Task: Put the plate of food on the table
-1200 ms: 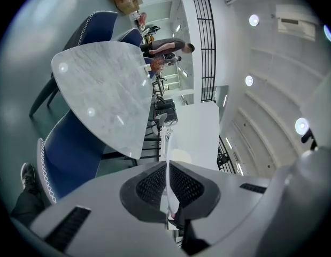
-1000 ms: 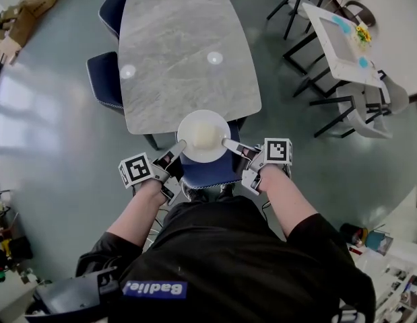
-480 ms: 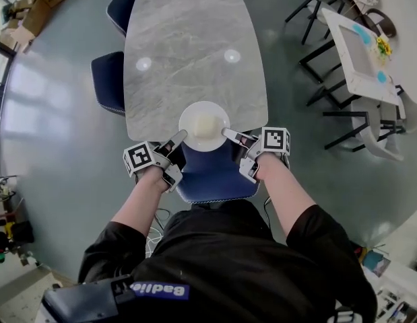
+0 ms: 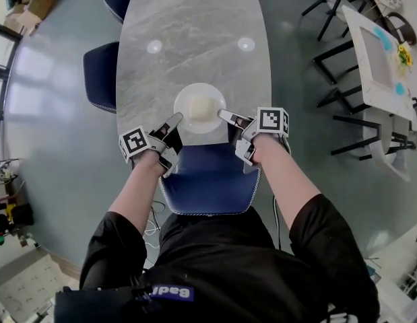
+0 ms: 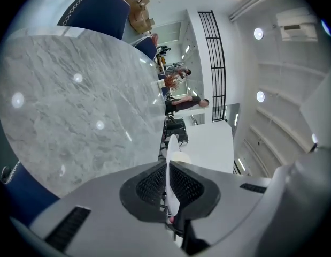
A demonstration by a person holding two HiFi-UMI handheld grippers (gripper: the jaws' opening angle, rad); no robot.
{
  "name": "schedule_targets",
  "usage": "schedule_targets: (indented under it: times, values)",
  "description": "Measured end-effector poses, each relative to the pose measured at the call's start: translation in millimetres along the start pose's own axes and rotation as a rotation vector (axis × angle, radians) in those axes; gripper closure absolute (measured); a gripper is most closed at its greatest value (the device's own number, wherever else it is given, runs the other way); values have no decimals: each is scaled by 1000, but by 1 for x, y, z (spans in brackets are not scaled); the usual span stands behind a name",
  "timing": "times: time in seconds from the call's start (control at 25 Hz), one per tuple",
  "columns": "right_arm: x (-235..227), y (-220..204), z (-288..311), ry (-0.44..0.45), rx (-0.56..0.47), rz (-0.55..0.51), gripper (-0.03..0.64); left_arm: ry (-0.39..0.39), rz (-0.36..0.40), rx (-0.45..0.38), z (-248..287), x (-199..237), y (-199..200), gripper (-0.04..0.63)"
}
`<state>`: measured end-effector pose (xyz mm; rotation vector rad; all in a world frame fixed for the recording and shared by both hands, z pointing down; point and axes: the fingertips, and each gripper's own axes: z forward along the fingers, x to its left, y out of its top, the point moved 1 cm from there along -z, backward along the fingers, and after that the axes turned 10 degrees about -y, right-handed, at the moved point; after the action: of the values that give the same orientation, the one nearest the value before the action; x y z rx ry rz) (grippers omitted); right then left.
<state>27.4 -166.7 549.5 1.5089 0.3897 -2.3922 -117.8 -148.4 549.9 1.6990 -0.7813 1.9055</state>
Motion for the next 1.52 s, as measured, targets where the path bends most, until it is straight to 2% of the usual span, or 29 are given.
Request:
schedule_targets:
  times: [0.16,0.52,1.04,1.52]
  values:
    - [-11,45,27,-1,-9,-3,595,4,-12,-21,33,19,34,577]
    - [-47,78,68,-22,-76,71,595,35,14,-18,64,63,72,577]
    - [-91,91,96,-52,-94,141,595,99,-15,4,79,106,79,577]
    - [-109,87,104,-163,-78,182,595,193,-34,30,79,133,76,575]
